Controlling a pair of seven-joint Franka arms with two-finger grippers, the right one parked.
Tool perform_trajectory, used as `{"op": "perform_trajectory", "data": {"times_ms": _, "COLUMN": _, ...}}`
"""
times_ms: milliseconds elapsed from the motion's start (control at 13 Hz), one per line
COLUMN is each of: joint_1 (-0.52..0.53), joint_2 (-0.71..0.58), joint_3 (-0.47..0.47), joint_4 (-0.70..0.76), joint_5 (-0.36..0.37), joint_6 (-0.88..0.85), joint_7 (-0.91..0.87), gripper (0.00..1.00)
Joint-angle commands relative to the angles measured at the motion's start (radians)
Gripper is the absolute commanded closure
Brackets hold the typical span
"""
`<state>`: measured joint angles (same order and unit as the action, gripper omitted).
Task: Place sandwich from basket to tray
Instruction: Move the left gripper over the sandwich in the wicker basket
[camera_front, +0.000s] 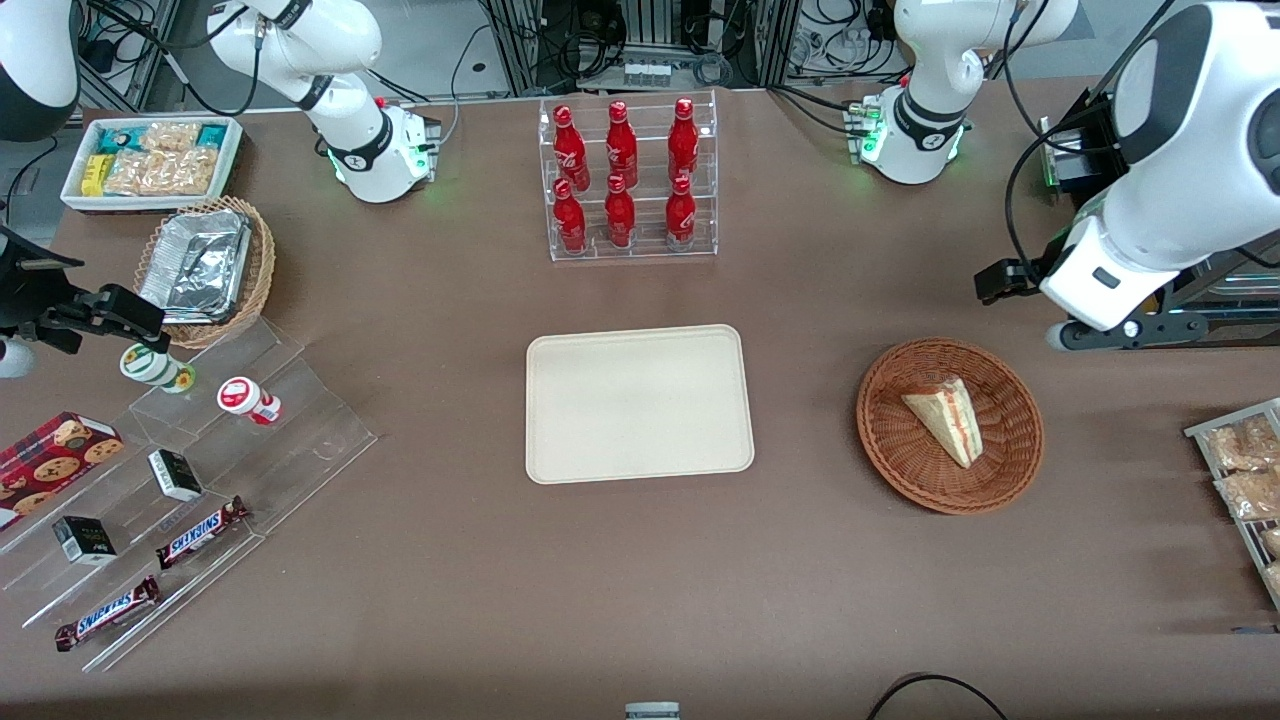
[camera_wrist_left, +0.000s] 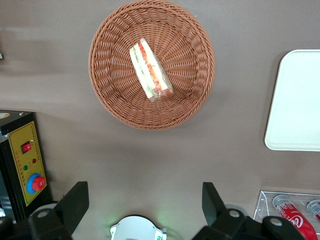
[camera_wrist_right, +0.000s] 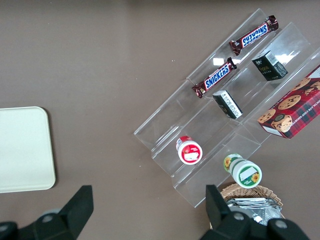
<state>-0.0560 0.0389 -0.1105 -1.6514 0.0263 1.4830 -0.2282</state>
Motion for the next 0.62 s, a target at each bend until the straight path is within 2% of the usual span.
{"op": "perform_trajectory", "data": {"times_ms": 0, "joint_1": -0.018, "joint_2": -0.019, "joint_3": 0.022, "joint_4": 0.005, "joint_5": -0.019, "joint_6": -0.023, "joint_7": 0.033, "gripper": 0.0}}
{"op": "perform_trajectory", "data": {"times_ms": 154, "joint_1": 0.01, "joint_2": -0.017, "joint_3": 0.023, "joint_4": -0.001, "joint_5": -0.055, "joint_6": -0.017, "joint_7": 0.094, "gripper": 0.0}}
{"op": "perform_trajectory", "data": {"times_ms": 308, "joint_1": 0.015, "joint_2": -0.017, "joint_3": 0.023, "joint_4": -0.03, "joint_5": -0.057, "joint_6": 0.02, "joint_7": 0.107, "gripper": 0.0}}
{"op": "perform_trajectory", "data": {"times_ms": 538, "joint_1": 0.015, "joint_2": -0.054, "joint_3": 0.026, "joint_4": -0.18, "joint_5": -0.052, "joint_6": 0.156, "joint_7": 0.107, "gripper": 0.0}}
